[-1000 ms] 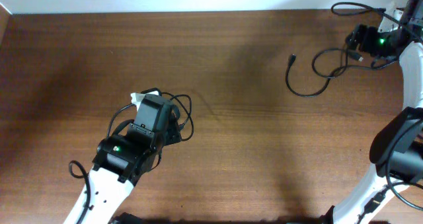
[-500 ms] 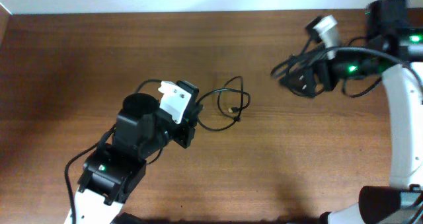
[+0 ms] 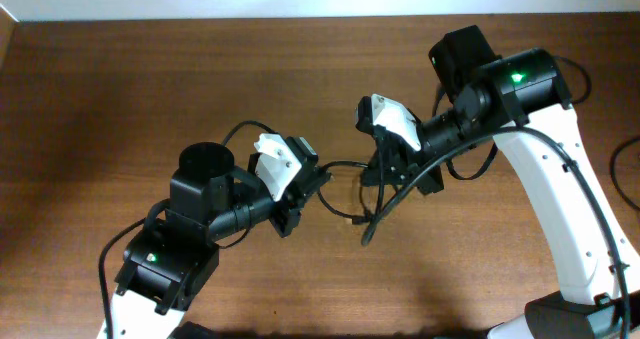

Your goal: Untangle cables

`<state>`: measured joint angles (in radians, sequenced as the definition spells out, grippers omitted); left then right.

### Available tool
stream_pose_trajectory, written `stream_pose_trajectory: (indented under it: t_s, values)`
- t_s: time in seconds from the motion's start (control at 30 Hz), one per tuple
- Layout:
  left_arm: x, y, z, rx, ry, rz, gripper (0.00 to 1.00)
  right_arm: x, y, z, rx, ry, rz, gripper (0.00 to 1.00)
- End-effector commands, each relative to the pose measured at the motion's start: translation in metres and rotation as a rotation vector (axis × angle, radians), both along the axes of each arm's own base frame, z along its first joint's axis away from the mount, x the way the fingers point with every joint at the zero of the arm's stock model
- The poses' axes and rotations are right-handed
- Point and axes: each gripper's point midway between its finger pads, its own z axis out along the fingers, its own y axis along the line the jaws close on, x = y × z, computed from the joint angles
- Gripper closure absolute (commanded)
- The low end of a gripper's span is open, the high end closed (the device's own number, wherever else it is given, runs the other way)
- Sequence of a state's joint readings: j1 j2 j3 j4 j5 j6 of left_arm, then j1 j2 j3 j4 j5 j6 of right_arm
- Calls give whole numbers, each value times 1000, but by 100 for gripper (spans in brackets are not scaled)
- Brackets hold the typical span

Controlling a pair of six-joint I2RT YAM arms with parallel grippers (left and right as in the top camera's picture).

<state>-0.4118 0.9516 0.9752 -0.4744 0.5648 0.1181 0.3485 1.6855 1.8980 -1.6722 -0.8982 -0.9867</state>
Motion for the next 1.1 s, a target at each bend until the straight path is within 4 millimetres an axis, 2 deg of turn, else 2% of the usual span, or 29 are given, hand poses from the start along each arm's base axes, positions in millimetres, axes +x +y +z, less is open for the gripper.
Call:
stream_pose_trajectory:
  t_s: [0.0,0.03,0.1,0.17,0.2,0.23,0.27,0.3,0.37,0.4,0.5,0.6,0.63,0.7,0.73,0.77,0.83,0.87,0.9,0.93,1.0,1.03,1.07]
  values:
    - [-1,3,2,10,-12,8,1,-2,-2,3,-11,-29,2,96]
    - [-1,3,0,13,-3,8,1,1,-4,-1,-35,-47,-2,96]
    - [-2,4,-2,19,8,9,1,30,-19,-20,-208,-46,-189,96]
    - [1,7,-7,26,39,44,1,79,-45,-33,-383,-61,-542,96]
    - [11,16,-13,15,103,155,1,99,-61,-35,-446,-80,-713,96]
    - [23,30,-21,14,167,292,1,115,-78,-35,-498,-98,-877,96]
    - [28,35,-23,23,164,336,1,129,-96,-33,-540,-113,-1051,96]
    - [39,50,-25,14,187,463,1,142,-113,-28,-559,-144,-1200,96]
    - [48,66,-26,13,189,583,1,165,-144,-16,-540,-195,-1405,96]
    - [48,66,-26,13,190,582,1,180,-183,-7,-540,-234,-1527,96]
    - [44,67,-33,33,214,583,1,206,-267,12,-417,-232,-1754,96]
    - [43,68,-35,39,220,583,1,226,-353,55,-256,-391,-1981,96]
    - [43,68,-35,40,223,584,1,232,-377,76,-182,-474,-2041,96]
    - [42,68,-36,44,227,584,1,240,-417,104,-80,-604,-2127,96]
    - [40,69,-40,55,239,584,1,248,-445,105,-52,-654,-2173,96]
    - [39,70,-42,63,249,585,1,254,-460,100,-46,-671,-2196,96]
    - [36,71,-47,79,268,585,1,276,-513,58,-76,-673,-2264,96]
    - [34,72,-49,85,276,586,1,286,-537,20,-135,-635,-2283,96]
    - [33,72,-51,90,281,586,1,291,-562,-29,-207,-563,-2308,96]
    - [31,73,-54,100,293,587,1,288,-584,-83,-286,-460,-2334,96]
    - [28,74,-58,117,312,587,2,267,-609,-184,-412,-204,-2388,96]
    - [28,74,-58,117,312,587,1,259,-614,-207,-454,-144,-2390,96]
    - [28,74,-58,116,312,587,1,250,-618,-220,-483,-103,-2394,96]
